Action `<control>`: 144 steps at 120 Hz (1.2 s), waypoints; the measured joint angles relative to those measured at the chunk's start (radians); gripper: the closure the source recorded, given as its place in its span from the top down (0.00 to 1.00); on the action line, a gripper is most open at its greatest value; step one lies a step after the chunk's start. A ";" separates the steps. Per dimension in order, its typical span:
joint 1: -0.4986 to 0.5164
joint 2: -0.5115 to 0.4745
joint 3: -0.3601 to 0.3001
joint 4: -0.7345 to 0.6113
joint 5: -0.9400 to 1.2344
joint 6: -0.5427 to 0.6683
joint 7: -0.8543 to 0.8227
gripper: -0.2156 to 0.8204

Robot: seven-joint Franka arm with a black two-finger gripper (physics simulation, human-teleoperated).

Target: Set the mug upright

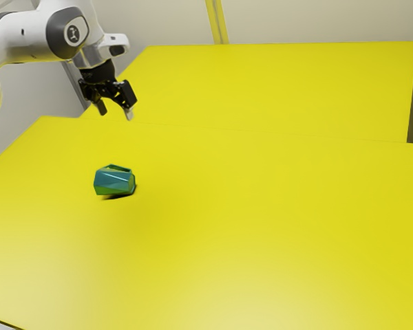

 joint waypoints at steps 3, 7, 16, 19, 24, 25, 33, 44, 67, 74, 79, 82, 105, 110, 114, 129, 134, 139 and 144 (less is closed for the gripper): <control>0.000 0.000 0.004 -0.003 -0.001 0.003 -0.001 0.79; 0.002 -0.001 0.008 -0.014 -0.002 0.011 -0.003 0.79; -0.004 -0.004 0.026 -0.045 -0.005 0.035 -0.006 0.79; -0.008 -0.013 0.040 -0.066 -0.009 0.045 -0.008 0.79; -0.008 -0.042 0.063 -0.119 -0.015 0.065 -0.010 0.79; -0.007 -0.048 0.066 -0.131 -0.015 0.070 -0.011 0.79; 0.000 -0.102 0.100 -0.206 -0.021 0.103 -0.014 0.79; 0.030 -0.154 0.128 -0.255 -0.025 0.148 -0.015 0.79; 0.135 -0.280 0.131 -0.492 -0.083 0.336 0.033 0.79; 0.192 -0.299 0.125 -0.550 -0.134 0.401 0.079 0.79; 0.226 -0.303 0.123 -0.573 -0.165 0.441 0.119 0.79; 0.244 -0.304 0.122 -0.591 -0.189 0.468 0.144 0.79; 0.332 -0.234 0.120 -0.651 -0.556 0.640 0.419 0.79; 0.339 -0.218 0.116 -0.656 -0.614 0.675 0.483 0.79; 0.340 -0.206 0.113 -0.659 -0.652 0.700 0.532 0.79; 0.352 -0.158 0.109 -0.671 -0.805 0.754 0.703 0.79; 0.364 -0.143 0.103 -0.672 -0.864 0.755 0.764 0.79; 0.378 -0.132 0.096 -0.672 -0.916 0.749 0.824 0.79; 0.390 -0.126 0.092 -0.681 -0.958 0.740 0.882 0.79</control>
